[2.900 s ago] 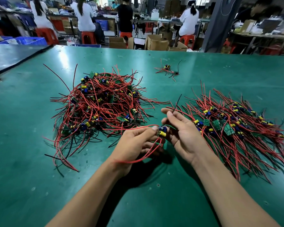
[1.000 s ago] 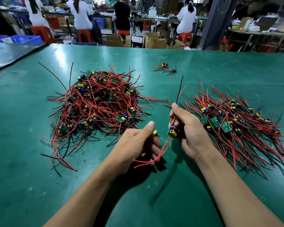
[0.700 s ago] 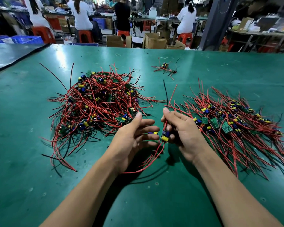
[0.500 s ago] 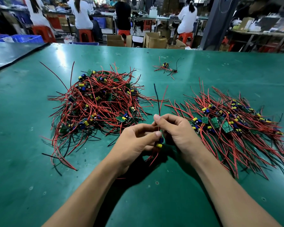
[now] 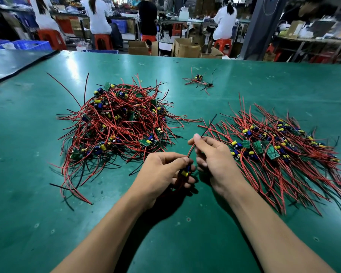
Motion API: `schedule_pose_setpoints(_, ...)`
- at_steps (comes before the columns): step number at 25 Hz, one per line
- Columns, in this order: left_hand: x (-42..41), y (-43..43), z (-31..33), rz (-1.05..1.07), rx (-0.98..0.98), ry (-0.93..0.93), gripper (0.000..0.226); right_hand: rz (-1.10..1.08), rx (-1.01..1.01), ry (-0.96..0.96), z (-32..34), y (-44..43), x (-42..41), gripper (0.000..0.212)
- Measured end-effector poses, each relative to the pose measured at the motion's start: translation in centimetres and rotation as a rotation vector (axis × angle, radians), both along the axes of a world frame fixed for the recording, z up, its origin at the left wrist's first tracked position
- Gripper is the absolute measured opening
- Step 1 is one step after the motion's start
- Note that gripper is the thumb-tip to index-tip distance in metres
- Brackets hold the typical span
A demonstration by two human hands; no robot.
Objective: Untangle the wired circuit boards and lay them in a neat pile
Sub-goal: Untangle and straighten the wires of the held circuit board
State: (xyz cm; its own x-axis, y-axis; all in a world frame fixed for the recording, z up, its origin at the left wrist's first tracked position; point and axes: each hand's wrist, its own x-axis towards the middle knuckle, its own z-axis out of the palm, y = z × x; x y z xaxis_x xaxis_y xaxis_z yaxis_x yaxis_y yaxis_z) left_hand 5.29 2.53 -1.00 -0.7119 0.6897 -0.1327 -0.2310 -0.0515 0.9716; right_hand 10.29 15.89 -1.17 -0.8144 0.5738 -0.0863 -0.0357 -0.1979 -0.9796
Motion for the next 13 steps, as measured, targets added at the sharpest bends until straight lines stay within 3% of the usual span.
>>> schedule_pose_setpoints(6, -0.21, -0.21, -0.3, 0.047, 0.009, 0.089, 0.021, 0.343, -0.002, -0.092, 0.07, -1.01, 0.72, 0.029)
schedule_pose_setpoints(13, -0.66, -0.09, -0.28, 0.021, 0.047, -0.023, 0.017, 0.26, -0.033, -0.08, 0.12, -0.83, 0.27, 0.033)
